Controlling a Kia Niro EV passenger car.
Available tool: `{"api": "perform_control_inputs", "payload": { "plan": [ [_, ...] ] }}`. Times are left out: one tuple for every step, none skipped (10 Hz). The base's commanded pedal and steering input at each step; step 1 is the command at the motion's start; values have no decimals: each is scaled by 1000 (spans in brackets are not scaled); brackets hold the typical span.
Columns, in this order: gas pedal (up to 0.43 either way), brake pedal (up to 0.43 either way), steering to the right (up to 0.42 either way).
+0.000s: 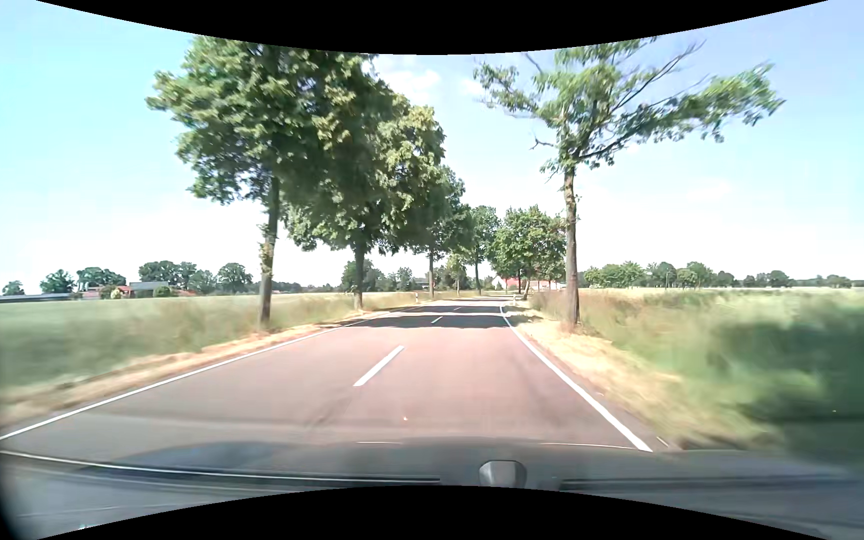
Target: Follow the waypoints while adhering to traffic rules and regulations
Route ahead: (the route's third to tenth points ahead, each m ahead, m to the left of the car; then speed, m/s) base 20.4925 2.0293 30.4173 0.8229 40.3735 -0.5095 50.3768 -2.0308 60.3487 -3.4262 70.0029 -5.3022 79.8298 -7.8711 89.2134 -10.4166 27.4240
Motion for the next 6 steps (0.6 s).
{"api": "perform_control_inputs", "payload": {
  "plan": [
    [358, 6, 20],
    [358, 6, 17],
    [350, 6, 16],
    [350, 6, 16],
    [350, 6, 16],
    [350, 6, 18]
  ]
}}
